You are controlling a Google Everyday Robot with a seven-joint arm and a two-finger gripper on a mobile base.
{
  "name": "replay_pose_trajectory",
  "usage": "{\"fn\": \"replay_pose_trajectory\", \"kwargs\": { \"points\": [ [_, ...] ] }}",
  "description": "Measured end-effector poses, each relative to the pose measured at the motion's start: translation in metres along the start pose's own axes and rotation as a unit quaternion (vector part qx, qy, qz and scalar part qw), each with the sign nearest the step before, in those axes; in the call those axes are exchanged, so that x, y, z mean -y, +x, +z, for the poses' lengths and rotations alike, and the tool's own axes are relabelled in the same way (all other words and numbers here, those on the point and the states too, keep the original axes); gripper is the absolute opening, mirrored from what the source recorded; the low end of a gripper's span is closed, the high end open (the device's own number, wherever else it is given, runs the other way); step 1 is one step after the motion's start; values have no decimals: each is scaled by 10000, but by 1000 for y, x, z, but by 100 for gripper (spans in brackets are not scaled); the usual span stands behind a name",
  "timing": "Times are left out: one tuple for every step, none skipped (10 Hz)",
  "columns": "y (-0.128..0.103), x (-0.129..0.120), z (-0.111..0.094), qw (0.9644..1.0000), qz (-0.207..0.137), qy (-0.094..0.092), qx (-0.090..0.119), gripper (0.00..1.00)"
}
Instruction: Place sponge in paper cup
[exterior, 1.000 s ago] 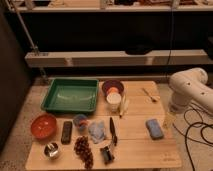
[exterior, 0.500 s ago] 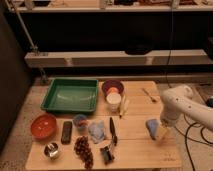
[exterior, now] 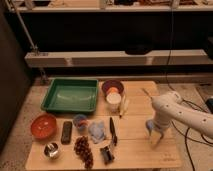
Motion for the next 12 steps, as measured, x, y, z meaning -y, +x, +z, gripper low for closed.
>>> {"fn": "replay_pose_trajectory", "kwargs": {
  "points": [
    [-2, -2, -5, 10000, -21, 30, 15, 80],
    [-1, -2, -5, 10000, -11, 27, 12, 80],
    [0, -1, -5, 10000, -5, 30, 9, 80],
    [0, -1, -5, 10000, -4, 31, 12, 80],
    [-1, -2, -5, 10000, -8, 30, 12, 80],
    [-2, -2, -5, 10000, -16, 33, 14, 80],
    [-2, -2, -6, 10000, -26, 31, 82, 80],
    [-3, -3, -7, 9998, -4, 69, 204, 80],
    [-7, 1, -9, 9991, 85, 205, 368, 80],
    [-14, 7, -10, 9985, 137, 267, 456, 80],
    [-27, 16, -10, 9975, 206, 324, 589, 80],
    [-29, 23, -7, 9971, 282, 334, 625, 80]
  ]
}}
